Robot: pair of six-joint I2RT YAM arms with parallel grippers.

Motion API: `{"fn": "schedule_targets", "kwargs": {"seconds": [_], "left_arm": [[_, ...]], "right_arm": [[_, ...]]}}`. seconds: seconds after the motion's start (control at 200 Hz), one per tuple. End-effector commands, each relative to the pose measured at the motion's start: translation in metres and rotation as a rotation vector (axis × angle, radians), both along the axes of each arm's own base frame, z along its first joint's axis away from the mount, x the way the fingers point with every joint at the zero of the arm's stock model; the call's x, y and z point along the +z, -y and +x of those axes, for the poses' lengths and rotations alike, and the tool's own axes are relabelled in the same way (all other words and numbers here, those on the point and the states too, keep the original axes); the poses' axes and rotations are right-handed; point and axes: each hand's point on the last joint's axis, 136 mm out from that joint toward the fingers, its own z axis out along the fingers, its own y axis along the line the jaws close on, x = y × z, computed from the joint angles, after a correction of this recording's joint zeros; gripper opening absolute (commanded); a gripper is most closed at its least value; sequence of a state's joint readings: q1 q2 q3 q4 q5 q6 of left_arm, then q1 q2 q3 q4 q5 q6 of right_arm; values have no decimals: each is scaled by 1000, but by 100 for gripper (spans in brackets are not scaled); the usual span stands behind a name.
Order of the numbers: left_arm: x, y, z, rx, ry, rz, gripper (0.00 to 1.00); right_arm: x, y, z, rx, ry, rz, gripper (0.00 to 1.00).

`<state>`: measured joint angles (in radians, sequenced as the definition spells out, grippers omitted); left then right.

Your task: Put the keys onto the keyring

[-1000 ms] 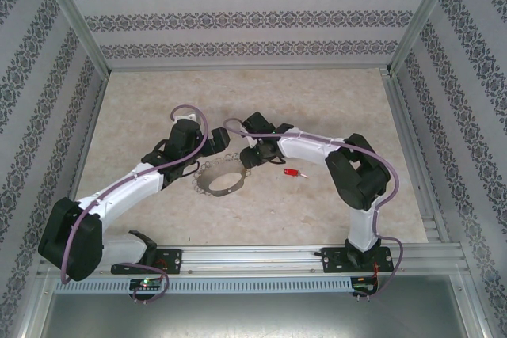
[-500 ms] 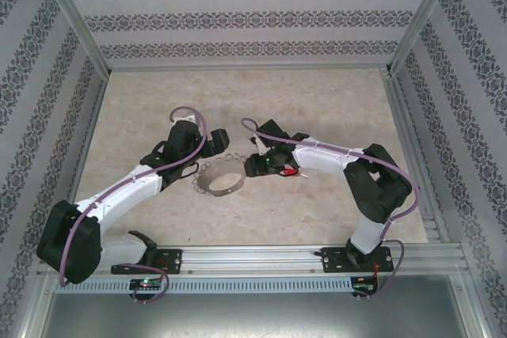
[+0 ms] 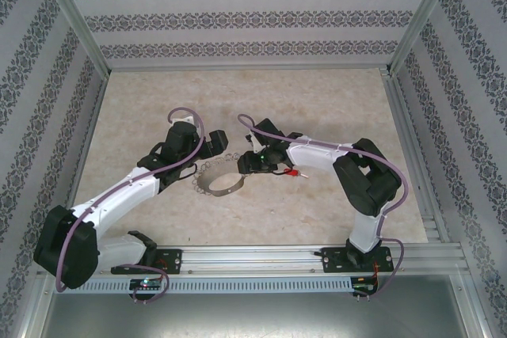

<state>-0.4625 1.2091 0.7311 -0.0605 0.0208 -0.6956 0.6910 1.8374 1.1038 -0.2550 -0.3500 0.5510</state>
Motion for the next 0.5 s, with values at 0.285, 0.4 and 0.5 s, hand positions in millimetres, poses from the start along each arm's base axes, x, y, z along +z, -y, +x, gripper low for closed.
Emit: {"fn": "schedule_targets", "kwargs": {"seconds": [0.285,0.4,0.5], "left_arm": [[5,-6,0,15,7,18,100],[5,-7,0,19,9,16,100],[4,-7,0,18,8,15,100]], "right_arm": [[-18,4,-7,-27,-52,-8,51],[-18,1,-5,-25,-60,2,51],[-16,-5,-3,-21,-62,18,51]]}}
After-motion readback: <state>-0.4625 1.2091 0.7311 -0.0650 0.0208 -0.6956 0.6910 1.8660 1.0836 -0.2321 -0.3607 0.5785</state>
